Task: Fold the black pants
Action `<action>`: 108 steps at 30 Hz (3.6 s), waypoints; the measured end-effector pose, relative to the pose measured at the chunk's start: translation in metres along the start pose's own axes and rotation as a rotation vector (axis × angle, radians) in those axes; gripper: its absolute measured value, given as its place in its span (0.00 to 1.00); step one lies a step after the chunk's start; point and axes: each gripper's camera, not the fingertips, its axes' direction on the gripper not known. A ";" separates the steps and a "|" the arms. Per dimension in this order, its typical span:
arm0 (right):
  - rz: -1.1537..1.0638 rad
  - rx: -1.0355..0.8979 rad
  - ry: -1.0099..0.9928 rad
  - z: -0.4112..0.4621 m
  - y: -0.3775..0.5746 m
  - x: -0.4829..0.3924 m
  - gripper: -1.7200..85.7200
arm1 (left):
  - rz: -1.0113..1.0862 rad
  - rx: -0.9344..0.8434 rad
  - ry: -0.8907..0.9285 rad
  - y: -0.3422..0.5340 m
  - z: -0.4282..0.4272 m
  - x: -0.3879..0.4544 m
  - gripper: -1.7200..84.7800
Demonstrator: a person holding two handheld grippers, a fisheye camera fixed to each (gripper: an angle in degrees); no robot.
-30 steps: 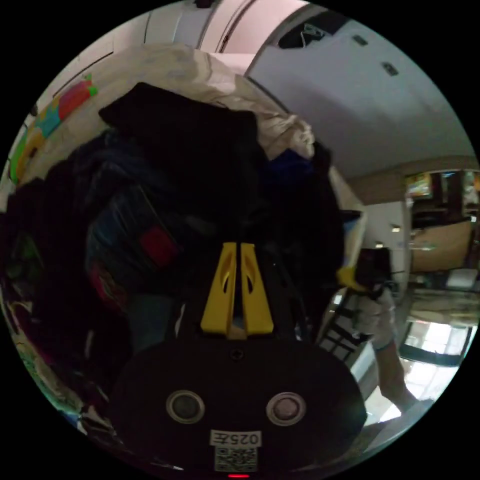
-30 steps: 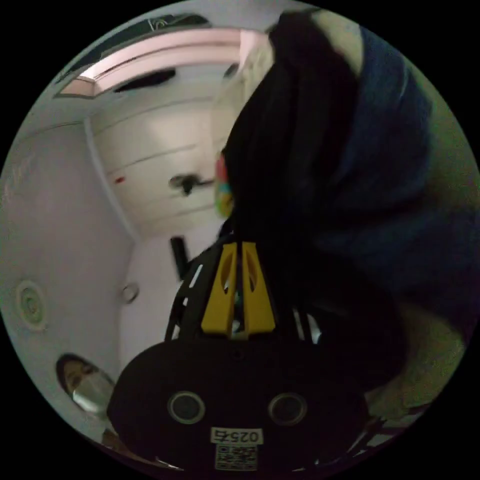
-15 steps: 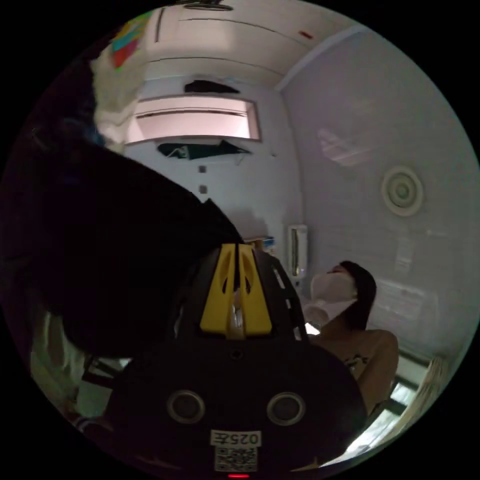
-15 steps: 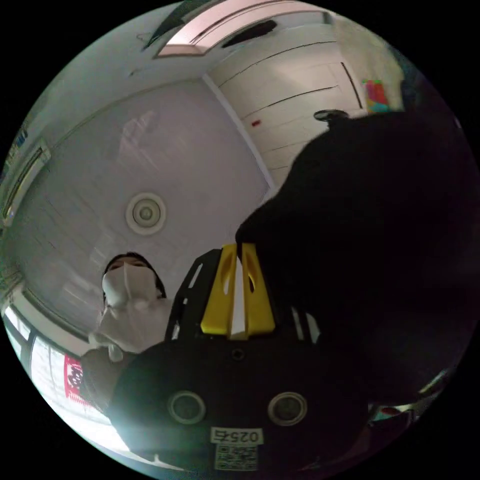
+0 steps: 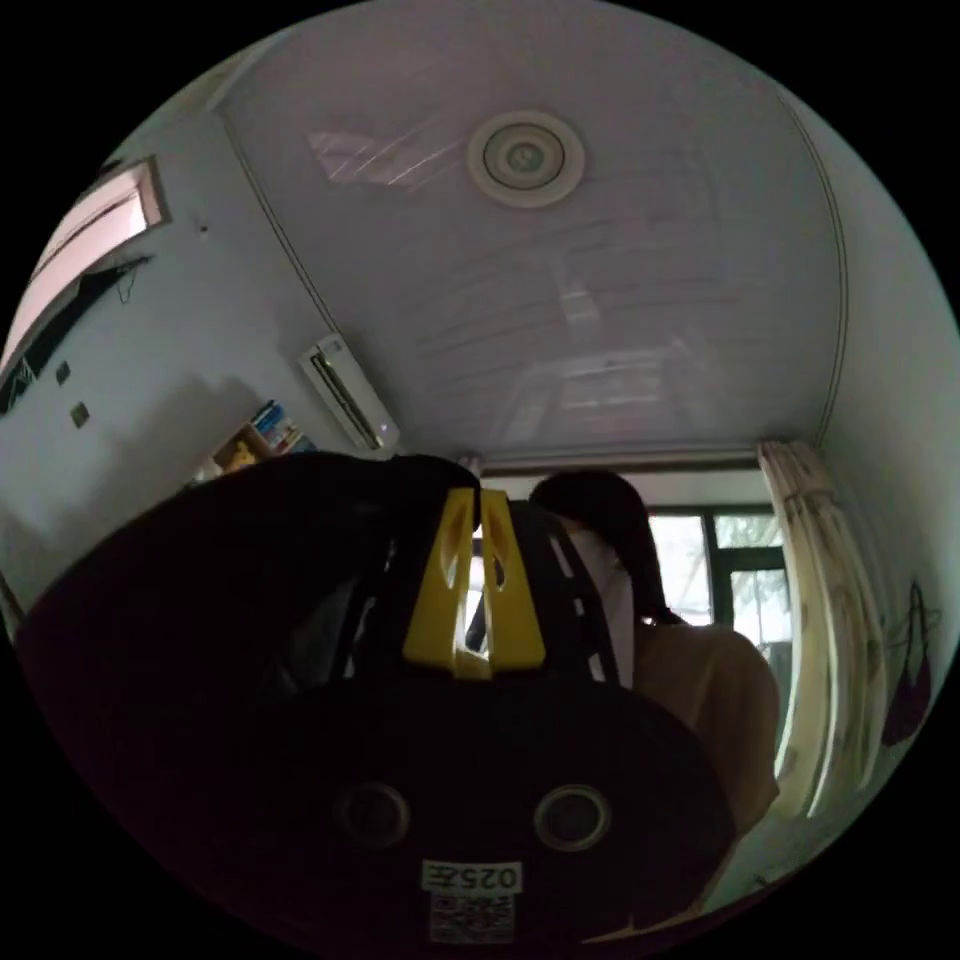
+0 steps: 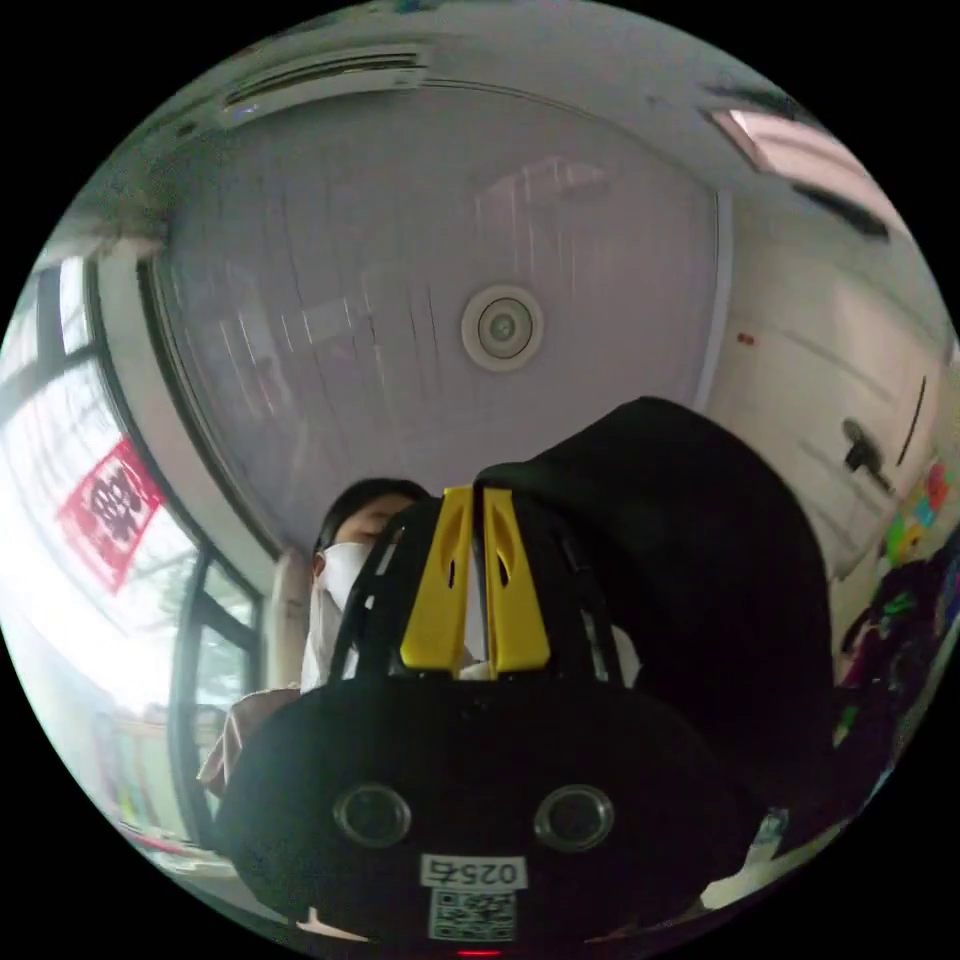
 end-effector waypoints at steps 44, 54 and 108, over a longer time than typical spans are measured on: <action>0.438 -0.125 1.915 0.044 -0.106 0.063 0.26 | -0.730 -1.132 -0.849 0.686 -0.141 -0.278 0.13; 0.736 0.065 1.839 -0.047 -0.068 0.045 0.27 | -0.655 -1.244 -0.639 0.807 -0.081 -0.284 0.13; -0.262 0.218 0.684 0.422 -0.105 -0.108 0.08 | 0.310 -0.976 -0.743 0.716 -0.110 -0.026 0.17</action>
